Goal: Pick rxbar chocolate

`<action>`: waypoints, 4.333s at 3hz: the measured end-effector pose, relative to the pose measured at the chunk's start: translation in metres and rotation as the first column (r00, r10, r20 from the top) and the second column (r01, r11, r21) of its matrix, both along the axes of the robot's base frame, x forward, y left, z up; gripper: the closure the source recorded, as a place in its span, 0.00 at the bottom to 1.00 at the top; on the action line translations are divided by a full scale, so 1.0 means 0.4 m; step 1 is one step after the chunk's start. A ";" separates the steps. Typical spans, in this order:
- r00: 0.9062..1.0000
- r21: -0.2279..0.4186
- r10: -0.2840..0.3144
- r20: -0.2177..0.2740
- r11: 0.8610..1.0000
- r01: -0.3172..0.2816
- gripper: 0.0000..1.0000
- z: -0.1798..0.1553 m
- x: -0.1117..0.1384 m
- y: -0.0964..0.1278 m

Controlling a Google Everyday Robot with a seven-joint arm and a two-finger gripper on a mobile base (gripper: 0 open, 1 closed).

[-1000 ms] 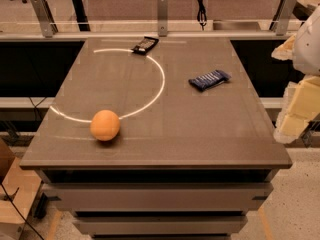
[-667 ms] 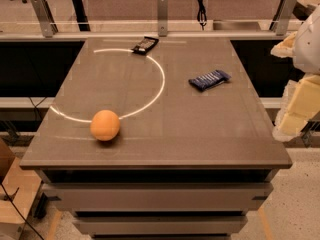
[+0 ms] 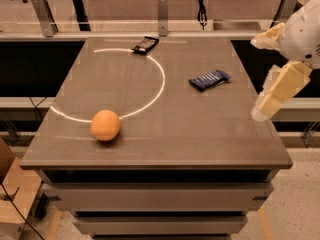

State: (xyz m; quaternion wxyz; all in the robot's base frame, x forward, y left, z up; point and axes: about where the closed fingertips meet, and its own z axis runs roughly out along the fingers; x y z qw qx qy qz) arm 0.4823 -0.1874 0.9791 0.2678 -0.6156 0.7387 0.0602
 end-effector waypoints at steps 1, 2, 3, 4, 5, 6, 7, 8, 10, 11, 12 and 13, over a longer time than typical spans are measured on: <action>0.997 0.168 0.061 0.042 0.983 -0.068 0.00 0.032 0.082 0.077; 0.997 0.167 0.062 0.042 0.984 -0.068 0.00 0.032 0.082 0.077; 0.998 0.188 0.036 0.058 0.981 -0.047 0.00 0.028 0.099 0.088; 0.995 0.265 0.006 0.104 0.964 -0.034 0.00 0.029 0.160 0.126; 0.991 0.361 -0.024 0.134 0.932 -0.026 0.00 0.025 0.246 0.172; 0.988 0.434 -0.063 0.143 0.901 -0.005 0.00 -0.006 0.336 0.209; 0.985 0.483 -0.093 0.143 0.876 0.013 0.00 -0.041 0.418 0.241; 0.981 0.531 -0.101 0.167 0.847 -0.003 0.00 -0.091 0.556 0.288; 0.974 0.553 -0.134 0.182 0.833 0.012 0.00 -0.098 0.575 0.301; 0.965 0.576 -0.167 0.204 0.817 0.020 0.00 -0.114 0.634 0.329; 0.962 0.598 -0.192 0.196 0.801 0.038 0.00 -0.144 0.692 0.358; 0.964 0.595 -0.197 0.180 0.802 0.053 0.00 -0.178 0.743 0.389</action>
Offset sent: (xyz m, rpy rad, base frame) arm 0.0277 0.0234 0.0088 0.1324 -0.0315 0.0517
